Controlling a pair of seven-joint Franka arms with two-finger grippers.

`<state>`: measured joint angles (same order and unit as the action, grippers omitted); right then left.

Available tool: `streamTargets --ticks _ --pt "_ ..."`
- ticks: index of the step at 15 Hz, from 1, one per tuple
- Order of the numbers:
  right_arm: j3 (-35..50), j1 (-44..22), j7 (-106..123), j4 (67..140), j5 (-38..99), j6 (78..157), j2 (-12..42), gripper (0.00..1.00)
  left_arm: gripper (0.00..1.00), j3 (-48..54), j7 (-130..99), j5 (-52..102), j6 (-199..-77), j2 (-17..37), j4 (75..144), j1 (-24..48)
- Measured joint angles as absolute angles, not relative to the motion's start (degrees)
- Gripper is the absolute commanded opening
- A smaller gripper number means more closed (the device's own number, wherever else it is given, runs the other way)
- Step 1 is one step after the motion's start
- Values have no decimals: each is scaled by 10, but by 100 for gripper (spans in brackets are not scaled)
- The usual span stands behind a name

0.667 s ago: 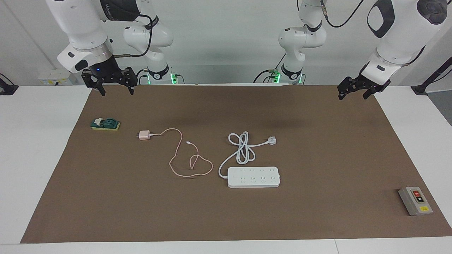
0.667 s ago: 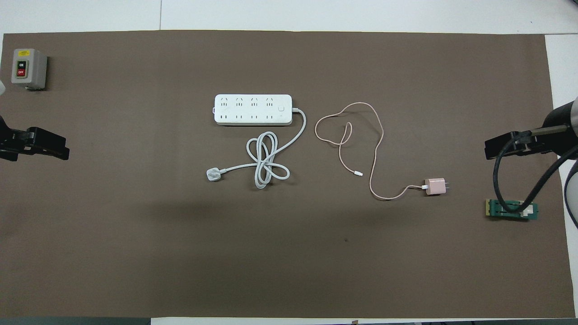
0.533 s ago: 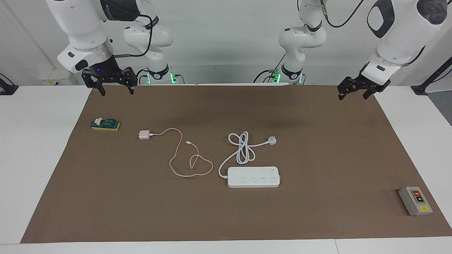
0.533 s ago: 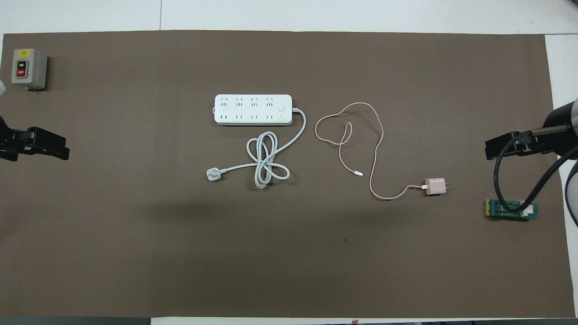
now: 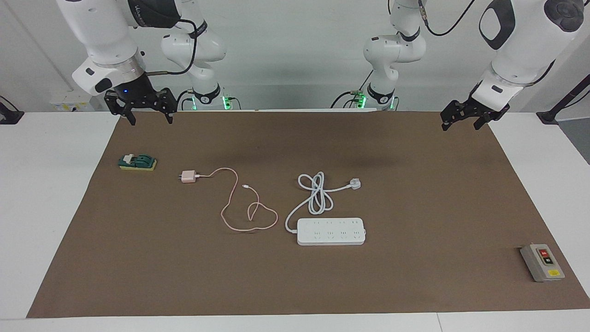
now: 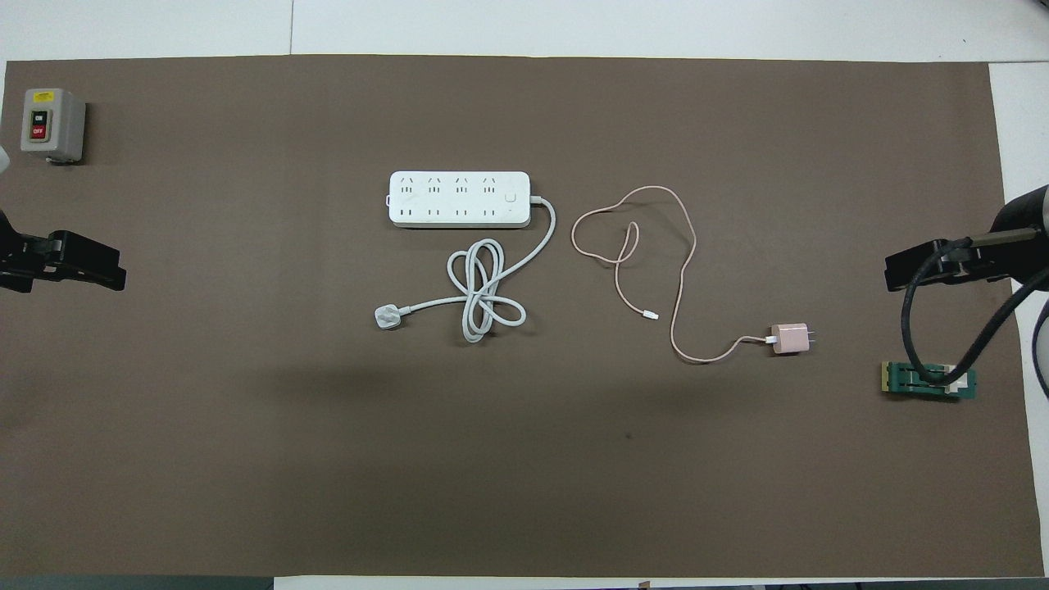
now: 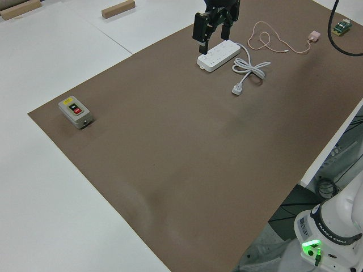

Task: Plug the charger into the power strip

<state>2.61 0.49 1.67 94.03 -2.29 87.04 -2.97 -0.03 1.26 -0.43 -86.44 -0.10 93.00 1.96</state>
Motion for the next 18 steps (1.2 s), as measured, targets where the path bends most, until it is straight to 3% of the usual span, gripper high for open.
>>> streamTargets --ticks 5,10,14,18 --pt "25 16 12 946 -14 844 -33 100 100 0 13 -4 -864 -1 930 20" --pt "23 79 -186 995 69 867 -29 100 100 0 13 -4 -865 -1 930 20" --pt "22 156 -297 1043 172 890 19 100 100 0 13 -4 -865 -1 930 20" --pt "21 206 -360 1112 268 975 75 100 100 0 13 -4 -865 -1 930 20"
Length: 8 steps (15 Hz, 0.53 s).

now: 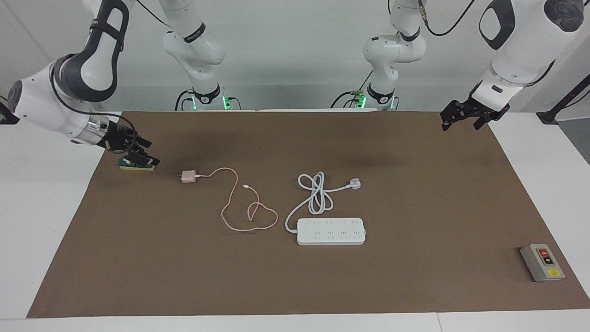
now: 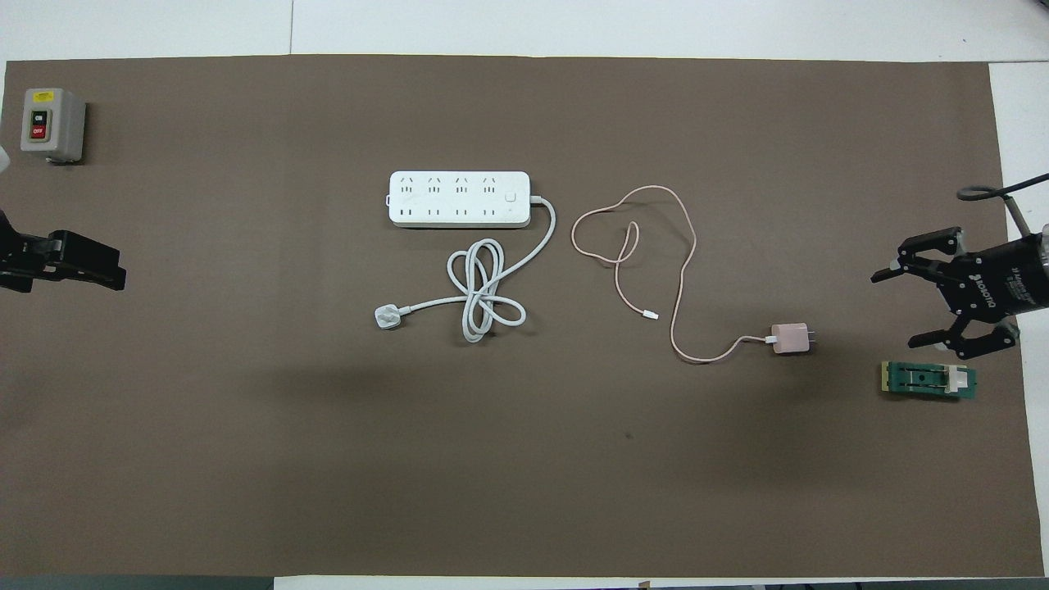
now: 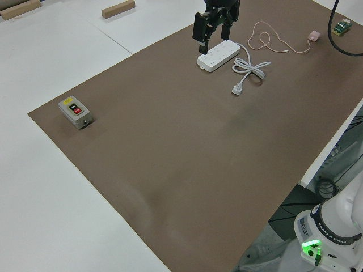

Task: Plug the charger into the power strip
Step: 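Reach the right gripper toward the pink charger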

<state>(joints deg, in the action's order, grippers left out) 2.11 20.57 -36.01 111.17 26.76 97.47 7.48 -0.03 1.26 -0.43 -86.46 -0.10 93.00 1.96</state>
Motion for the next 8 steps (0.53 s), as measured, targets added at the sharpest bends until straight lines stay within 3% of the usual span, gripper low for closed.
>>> streamTargets --ticks 8 --pt "23 206 -439 1144 349 1033 183 100 100 -4 13 -4 -878 -2 929 16"
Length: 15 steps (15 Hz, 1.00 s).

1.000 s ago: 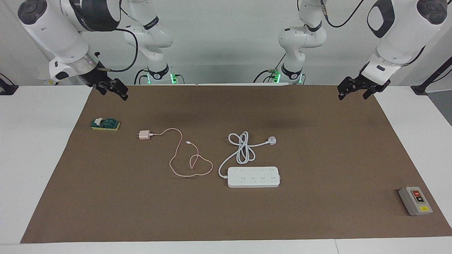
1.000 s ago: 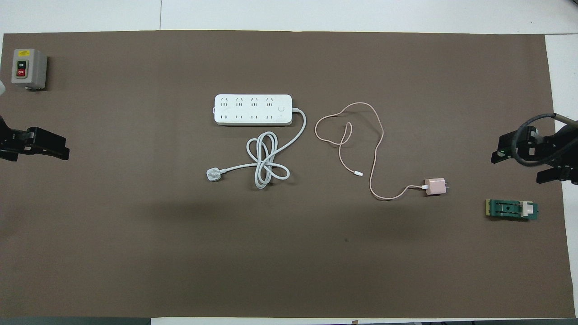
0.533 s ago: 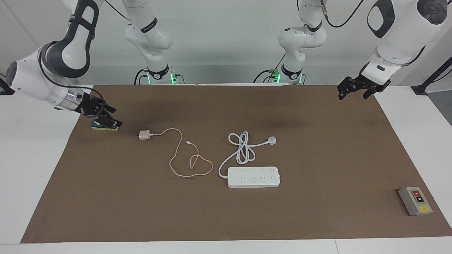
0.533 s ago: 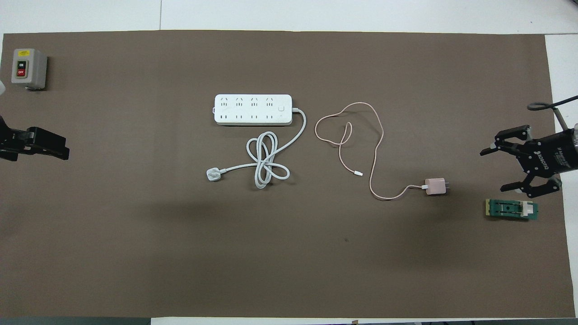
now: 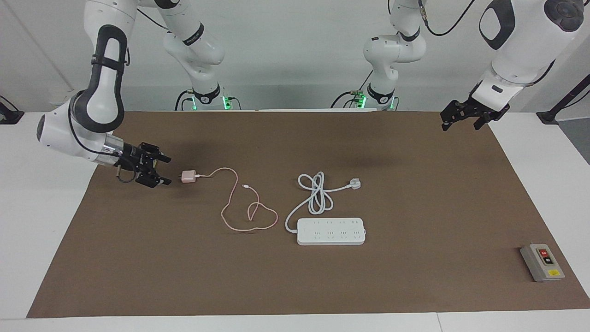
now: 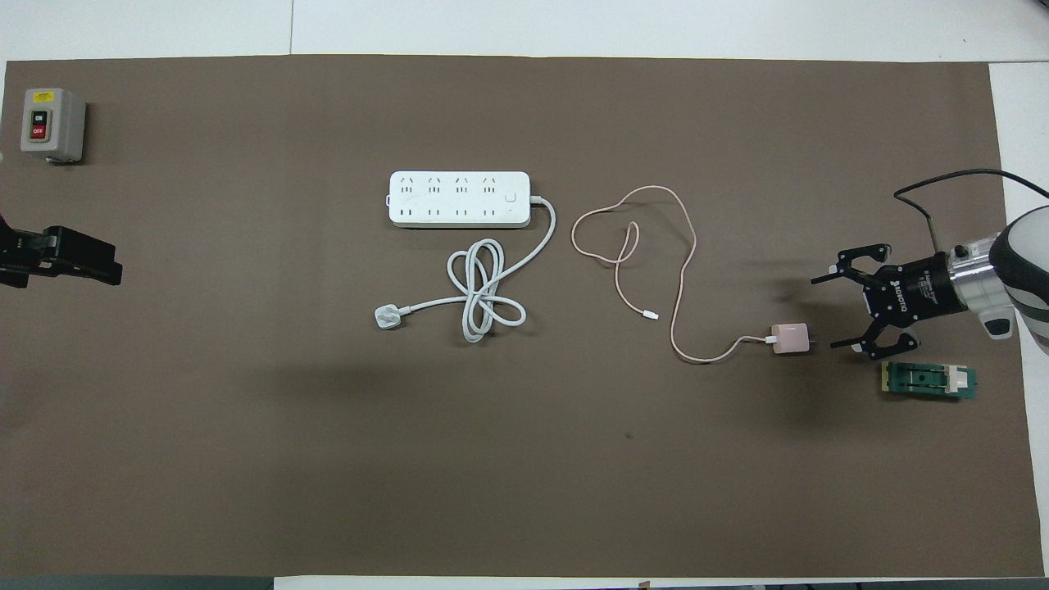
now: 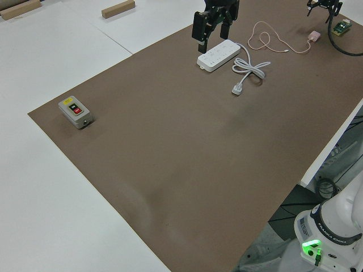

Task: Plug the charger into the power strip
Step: 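Reach the right gripper toward the pink charger, then grasp the pink charger with the right gripper while the left gripper advances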

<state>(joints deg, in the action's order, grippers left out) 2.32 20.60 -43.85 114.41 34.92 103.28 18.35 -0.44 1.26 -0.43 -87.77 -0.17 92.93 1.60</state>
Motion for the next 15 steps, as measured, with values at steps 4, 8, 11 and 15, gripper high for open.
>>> streamTargets --ticks 4,8,11,15 --pt "23 206 -438 1144 349 1023 208 100 100 -6 14 25 -906 -1 931 -17" --pt "23 206 -429 1144 349 996 208 100 100 -6 15 90 -912 7 936 -21" --pt "23 206 -404 1153 349 998 208 100 100 -6 15 169 -909 26 942 -23" --pt "22 209 -395 1178 349 1008 208 100 100 -6 66 270 -907 57 944 -41"
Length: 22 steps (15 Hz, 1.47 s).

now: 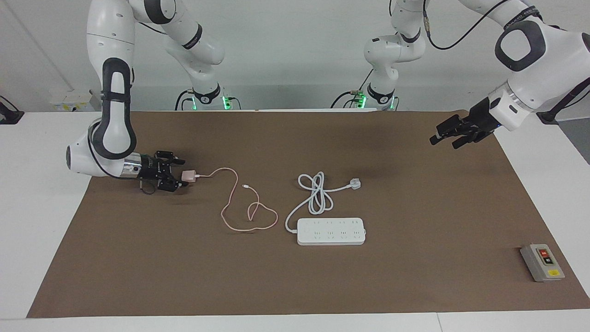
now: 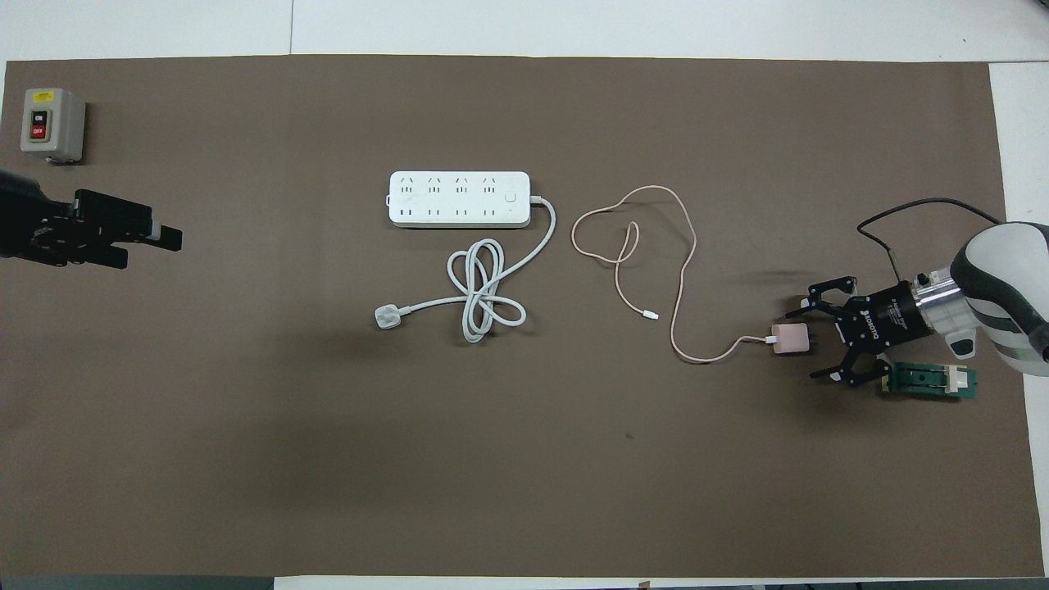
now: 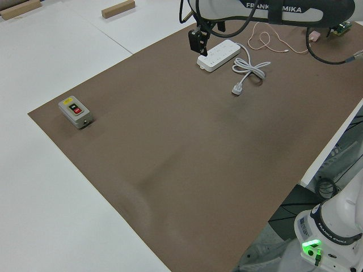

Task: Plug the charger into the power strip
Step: 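Grasp the pink charger with the right gripper while the left gripper advances, then carry the charger to the strip while the left gripper reaches the strip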

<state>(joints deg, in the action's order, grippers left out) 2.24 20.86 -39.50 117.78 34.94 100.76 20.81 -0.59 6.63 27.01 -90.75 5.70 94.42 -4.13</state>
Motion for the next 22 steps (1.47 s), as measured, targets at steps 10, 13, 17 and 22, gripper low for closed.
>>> streamTargets --ticks 10,13,17,22 --pt "22 216 -359 1195 377 1046 205 24 100 -6 210 476 -904 108 990 -77" --pt "22 218 -359 1195 388 1047 203 0 100 -1 215 554 -899 130 999 -77" --pt "22 218 -339 1196 389 1047 202 0 100 7 231 636 -885 166 1016 -76" --pt "27 211 -374 1182 390 1036 202 0 100 11 267 674 -877 191 1017 -76"
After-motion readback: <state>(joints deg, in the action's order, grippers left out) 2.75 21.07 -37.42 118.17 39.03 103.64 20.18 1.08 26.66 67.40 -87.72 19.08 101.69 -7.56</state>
